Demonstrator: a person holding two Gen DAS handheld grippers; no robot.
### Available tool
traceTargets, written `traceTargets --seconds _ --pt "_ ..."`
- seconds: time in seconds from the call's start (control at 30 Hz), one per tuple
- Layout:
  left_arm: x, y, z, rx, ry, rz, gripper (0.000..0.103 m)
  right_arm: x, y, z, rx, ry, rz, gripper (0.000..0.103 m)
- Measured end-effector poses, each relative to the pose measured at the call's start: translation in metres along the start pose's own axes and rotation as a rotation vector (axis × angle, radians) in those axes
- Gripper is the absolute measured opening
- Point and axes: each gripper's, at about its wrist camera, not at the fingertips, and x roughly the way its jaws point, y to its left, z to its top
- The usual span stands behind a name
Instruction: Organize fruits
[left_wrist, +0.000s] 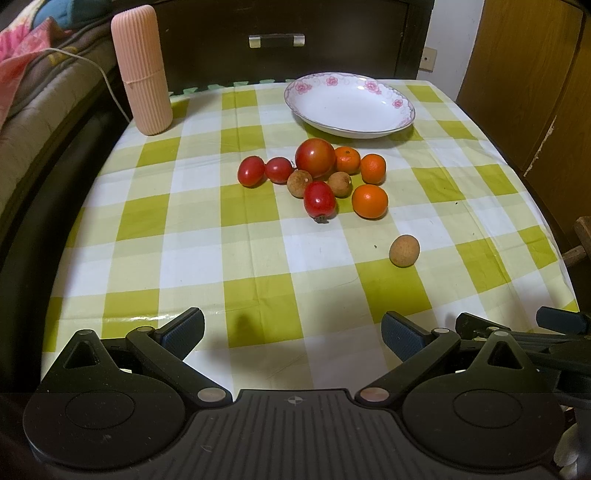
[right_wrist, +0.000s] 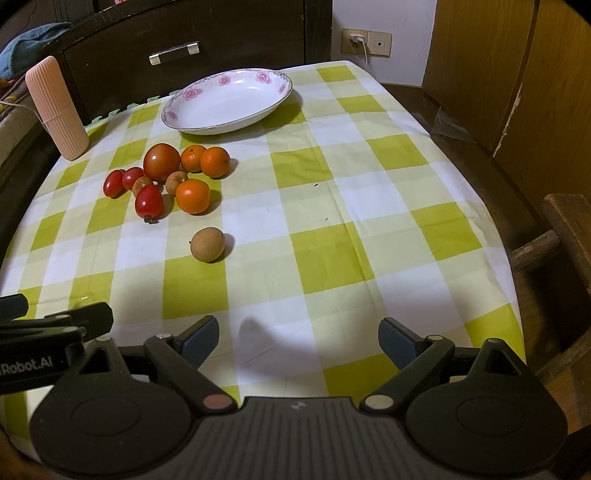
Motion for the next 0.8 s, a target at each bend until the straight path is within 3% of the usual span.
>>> traceTargets --seconds 0.43,0.6,0.8 --pt "-0.006 0.014 0.009 -0.054 -0.034 -0.020 0.103 0.005 0.014 0.016 -0.060 -0.034 0.058 0.089" --pt "0.006 0.018 0.017 -0.070 -0.017 -0.039 0.102 0.020 0.023 0.029 -0.099 -0.012 0.088 0.078" --pt "0.015 0.021 0.028 -0.021 0.015 0.043 0.102 0.035 0.033 0.045 -0.122 0.005 0.141 0.065"
